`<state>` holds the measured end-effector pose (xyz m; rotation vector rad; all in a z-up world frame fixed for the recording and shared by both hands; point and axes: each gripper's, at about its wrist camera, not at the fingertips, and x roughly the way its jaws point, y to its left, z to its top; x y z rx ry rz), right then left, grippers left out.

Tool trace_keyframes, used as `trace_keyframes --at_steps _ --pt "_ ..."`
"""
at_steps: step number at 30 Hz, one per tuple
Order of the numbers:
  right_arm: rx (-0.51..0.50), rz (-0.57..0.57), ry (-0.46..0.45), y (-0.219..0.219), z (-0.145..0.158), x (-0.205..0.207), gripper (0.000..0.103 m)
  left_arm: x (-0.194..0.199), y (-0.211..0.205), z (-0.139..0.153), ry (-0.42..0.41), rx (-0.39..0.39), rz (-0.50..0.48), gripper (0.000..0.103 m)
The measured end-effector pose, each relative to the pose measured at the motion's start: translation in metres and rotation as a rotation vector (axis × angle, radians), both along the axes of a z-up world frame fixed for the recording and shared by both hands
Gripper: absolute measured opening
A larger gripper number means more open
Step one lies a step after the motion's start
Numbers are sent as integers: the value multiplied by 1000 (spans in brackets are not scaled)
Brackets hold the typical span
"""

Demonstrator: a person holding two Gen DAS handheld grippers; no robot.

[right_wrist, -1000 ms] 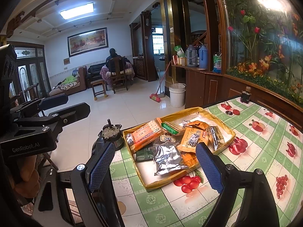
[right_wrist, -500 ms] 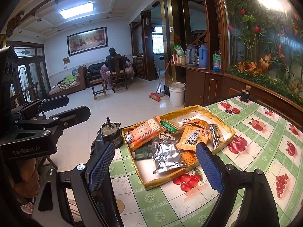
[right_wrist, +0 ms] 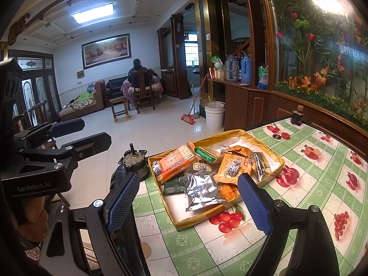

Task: Organize snacks

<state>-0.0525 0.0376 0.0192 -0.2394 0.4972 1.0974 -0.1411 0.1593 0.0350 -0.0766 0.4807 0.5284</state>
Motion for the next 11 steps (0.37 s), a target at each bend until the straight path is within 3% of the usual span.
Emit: trace_keyframes --at_steps 11 --pt "-1 0 1 0 1 0 89 0 -4 -2 -4 16 -1 82"
